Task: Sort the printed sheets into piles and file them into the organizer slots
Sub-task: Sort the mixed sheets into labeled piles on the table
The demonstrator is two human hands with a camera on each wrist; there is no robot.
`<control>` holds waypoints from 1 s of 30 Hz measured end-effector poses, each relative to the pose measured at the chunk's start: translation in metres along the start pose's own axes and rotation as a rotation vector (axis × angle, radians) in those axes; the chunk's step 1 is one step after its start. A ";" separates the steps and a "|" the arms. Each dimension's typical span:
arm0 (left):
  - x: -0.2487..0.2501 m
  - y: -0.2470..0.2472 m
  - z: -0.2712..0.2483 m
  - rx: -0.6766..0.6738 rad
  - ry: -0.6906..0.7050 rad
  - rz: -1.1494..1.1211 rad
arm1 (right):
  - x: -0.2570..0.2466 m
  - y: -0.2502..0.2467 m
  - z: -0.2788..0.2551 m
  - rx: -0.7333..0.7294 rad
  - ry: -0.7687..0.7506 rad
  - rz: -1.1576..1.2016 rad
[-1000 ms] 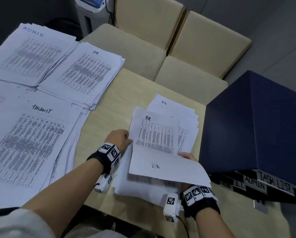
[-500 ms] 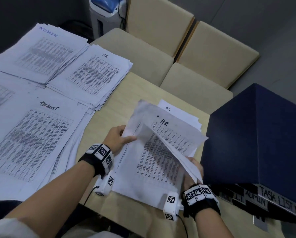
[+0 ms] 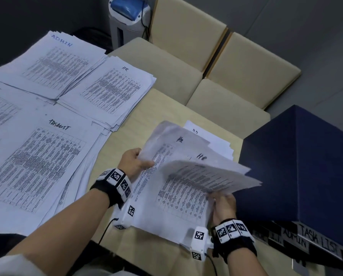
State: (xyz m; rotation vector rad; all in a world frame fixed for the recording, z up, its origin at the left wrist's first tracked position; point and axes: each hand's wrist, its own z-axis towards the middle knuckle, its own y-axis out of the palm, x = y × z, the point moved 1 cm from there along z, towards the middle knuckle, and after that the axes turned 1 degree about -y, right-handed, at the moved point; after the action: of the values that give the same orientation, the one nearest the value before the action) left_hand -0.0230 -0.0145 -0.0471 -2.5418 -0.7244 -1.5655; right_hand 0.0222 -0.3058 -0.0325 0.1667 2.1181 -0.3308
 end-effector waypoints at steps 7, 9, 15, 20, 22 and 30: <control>0.033 0.015 -0.017 -0.248 0.002 0.044 | -0.009 0.009 -0.010 -0.131 0.008 -0.026; 0.029 0.013 -0.013 -0.244 -0.011 0.042 | -0.008 0.008 -0.007 -0.103 0.019 -0.047; 0.020 0.008 -0.007 -0.059 -0.010 0.004 | -0.003 0.004 -0.005 0.003 -0.100 0.030; 0.021 0.011 -0.007 -0.026 -0.053 0.007 | -0.010 0.004 -0.008 -0.142 0.001 0.184; 0.024 0.015 -0.008 -0.001 -0.084 0.014 | -0.013 0.005 -0.001 -0.273 0.154 0.246; 0.027 0.017 -0.012 -0.092 -0.063 0.087 | -0.009 0.010 -0.001 -0.237 0.202 0.061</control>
State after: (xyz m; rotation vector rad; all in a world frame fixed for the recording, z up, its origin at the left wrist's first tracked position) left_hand -0.0159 -0.0234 -0.0149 -2.6593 -0.5509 -1.5329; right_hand 0.0284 -0.2962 -0.0260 0.1294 2.3265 -0.0254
